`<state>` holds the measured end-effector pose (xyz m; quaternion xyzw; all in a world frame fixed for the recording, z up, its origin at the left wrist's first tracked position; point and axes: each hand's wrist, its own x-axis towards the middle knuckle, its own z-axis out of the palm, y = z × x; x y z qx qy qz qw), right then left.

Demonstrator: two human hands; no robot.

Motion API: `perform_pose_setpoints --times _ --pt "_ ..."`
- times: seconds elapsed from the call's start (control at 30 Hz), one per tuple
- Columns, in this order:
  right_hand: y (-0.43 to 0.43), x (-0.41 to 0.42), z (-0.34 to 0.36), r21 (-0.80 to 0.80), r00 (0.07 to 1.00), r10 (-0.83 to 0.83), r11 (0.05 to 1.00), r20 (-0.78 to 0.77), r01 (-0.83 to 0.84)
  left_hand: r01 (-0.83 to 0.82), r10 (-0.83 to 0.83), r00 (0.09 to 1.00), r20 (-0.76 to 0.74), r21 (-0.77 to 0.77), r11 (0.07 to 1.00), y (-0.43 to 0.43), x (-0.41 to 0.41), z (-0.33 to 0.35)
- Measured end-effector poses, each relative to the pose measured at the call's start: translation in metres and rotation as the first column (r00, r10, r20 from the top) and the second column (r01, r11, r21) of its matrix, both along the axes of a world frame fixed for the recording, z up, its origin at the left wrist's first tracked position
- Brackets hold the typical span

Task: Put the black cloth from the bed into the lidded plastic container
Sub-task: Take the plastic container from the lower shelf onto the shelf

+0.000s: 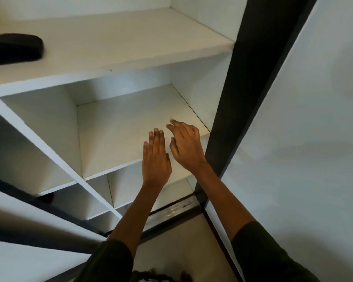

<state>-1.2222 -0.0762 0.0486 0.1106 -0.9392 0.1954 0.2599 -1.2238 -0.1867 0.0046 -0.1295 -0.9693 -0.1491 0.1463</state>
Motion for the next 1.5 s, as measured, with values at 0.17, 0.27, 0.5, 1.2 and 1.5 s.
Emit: perform_pose_setpoints --times 0.17,0.27,0.5,1.2,1.5 --pt "0.019 0.002 -0.062 -0.160 0.984 -0.064 0.983 0.166 0.091 0.086 -0.091 0.990 0.107 0.048 0.995 0.019 -0.001 -0.047" --pt "0.025 0.002 -0.108 -0.143 0.967 -0.102 0.980 0.235 0.138 0.164 -0.166 0.971 0.172 0.029 0.986 0.022 0.005 -0.088" --pt "0.055 -0.061 -0.240 0.236 0.884 -0.061 0.970 0.463 -0.057 -0.143 0.070 0.948 0.310 0.220 0.965 0.018 -0.078 -0.255" --pt "0.076 -0.224 -0.330 -0.338 0.702 -0.122 0.811 0.702 0.478 -0.666 0.168 0.729 0.664 0.631 0.397 0.049 -0.265 -0.293" --pt "0.073 -0.200 -0.309 -0.422 0.686 -0.091 0.728 0.722 0.541 -0.709 0.071 0.691 0.719 0.656 0.259 0.008 -0.218 -0.268"
